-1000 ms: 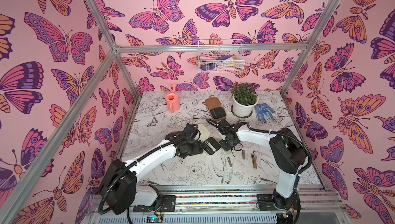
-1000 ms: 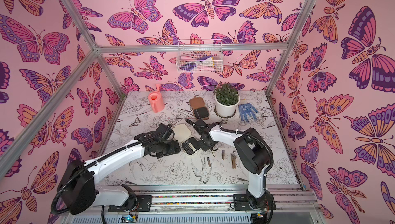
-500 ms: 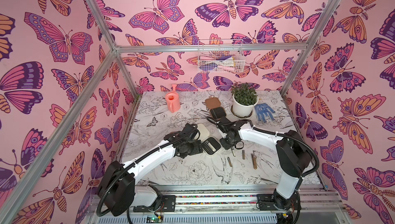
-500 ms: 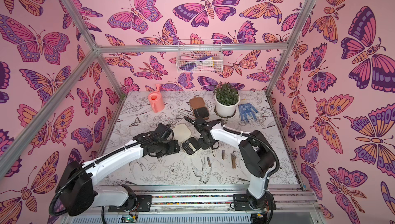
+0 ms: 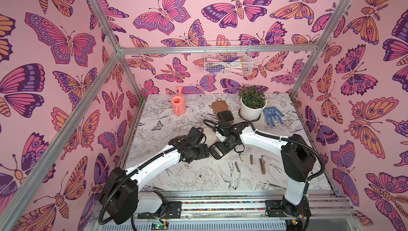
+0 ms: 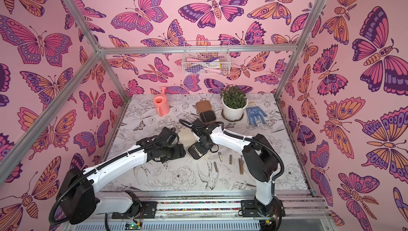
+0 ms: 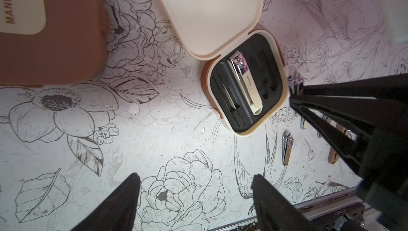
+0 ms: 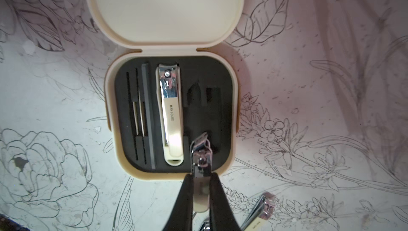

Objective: Organize nail clipper sets
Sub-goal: Place the nail clipper in the storage box.

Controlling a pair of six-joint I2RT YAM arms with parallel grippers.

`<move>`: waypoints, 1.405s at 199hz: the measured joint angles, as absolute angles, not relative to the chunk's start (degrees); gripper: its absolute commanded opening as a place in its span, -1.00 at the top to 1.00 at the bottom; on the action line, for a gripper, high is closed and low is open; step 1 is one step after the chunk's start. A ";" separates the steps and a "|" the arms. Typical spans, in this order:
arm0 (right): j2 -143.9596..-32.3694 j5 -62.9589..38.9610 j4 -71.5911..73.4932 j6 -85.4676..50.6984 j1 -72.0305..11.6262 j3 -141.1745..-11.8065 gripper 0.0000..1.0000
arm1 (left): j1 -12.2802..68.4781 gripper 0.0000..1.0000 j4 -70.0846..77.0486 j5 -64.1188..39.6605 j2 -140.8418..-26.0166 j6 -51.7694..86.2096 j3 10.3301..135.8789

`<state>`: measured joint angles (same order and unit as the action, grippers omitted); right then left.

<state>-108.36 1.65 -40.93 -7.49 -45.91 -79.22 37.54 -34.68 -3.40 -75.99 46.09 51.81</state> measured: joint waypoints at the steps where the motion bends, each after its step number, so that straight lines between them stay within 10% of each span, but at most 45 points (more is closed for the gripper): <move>1: -108.44 1.65 -40.91 -7.49 -45.91 -79.24 0.81 | 37.54 -0.63 -34.68 -3.40 -75.96 46.09 51.81; 279: -117.91 1.74 -39.66 -7.27 -46.33 -85.62 0.83 | 37.06 -0.63 -34.65 -3.38 -75.44 45.89 51.81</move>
<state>-117.91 1.74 -39.66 -7.27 -46.33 -85.62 37.06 -34.65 -3.38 -75.44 45.89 51.81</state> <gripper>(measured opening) 0.135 0.815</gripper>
